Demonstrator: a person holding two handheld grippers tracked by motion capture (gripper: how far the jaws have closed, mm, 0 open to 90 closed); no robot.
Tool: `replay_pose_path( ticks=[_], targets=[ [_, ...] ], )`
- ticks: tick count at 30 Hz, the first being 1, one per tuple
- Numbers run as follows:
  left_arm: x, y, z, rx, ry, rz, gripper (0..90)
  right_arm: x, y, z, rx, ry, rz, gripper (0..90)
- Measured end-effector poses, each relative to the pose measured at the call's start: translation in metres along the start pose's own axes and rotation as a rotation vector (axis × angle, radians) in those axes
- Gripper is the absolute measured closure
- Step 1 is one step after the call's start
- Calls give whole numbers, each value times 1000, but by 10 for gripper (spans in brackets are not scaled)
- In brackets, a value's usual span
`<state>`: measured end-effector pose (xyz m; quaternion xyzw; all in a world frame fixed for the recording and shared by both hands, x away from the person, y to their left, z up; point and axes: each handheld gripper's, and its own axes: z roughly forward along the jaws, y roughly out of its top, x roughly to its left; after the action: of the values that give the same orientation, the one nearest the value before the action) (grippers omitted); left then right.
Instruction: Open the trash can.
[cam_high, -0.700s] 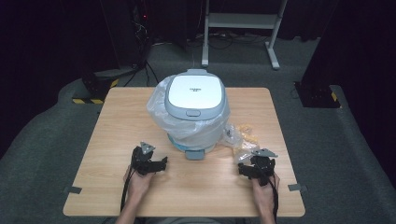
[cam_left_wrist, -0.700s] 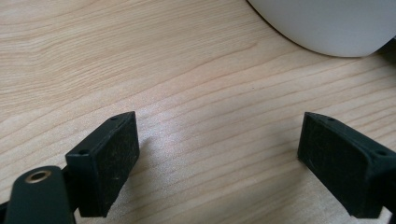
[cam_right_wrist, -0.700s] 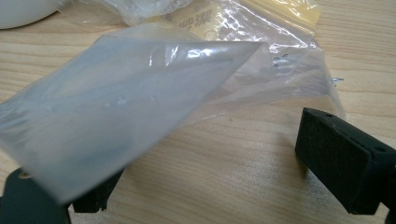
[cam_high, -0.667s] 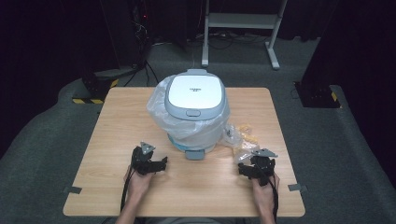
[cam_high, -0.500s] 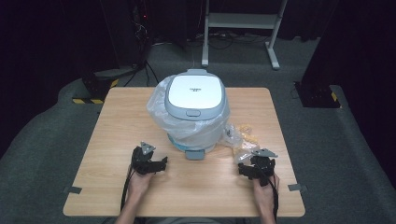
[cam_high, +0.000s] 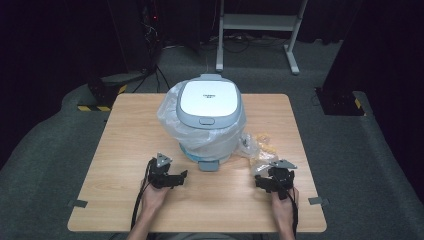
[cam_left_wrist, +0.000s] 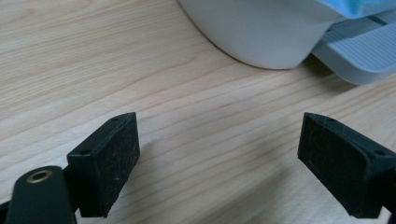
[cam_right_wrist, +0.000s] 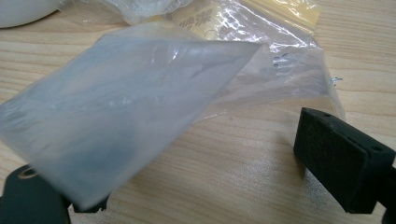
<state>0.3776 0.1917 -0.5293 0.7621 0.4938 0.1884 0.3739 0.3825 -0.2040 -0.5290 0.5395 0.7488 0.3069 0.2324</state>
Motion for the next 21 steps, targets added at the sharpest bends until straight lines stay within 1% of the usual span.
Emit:
replay_pose_path(
  ticks=[5,6,7,8,17,21],
  targets=[
    [-3,2,-1,-13,-29,-23,120,0,0,0,-1,-1,0,118],
    [-3,2,-1,-13,-29,-23,119,0,0,0,0,0,0,118],
    [-3,3,-1,-23,-44,-40,119,0,0,0,-1,-1,0,118],
    [-4,3,0,-25,-54,-49,120,0,0,0,-2,-1,0,118],
    [-8,5,2,-12,-64,-55,121,0,0,0,-2,-1,0,118],
    [-11,10,4,-10,-72,-52,119,0,0,0,-2,-1,0,118]
  ],
)
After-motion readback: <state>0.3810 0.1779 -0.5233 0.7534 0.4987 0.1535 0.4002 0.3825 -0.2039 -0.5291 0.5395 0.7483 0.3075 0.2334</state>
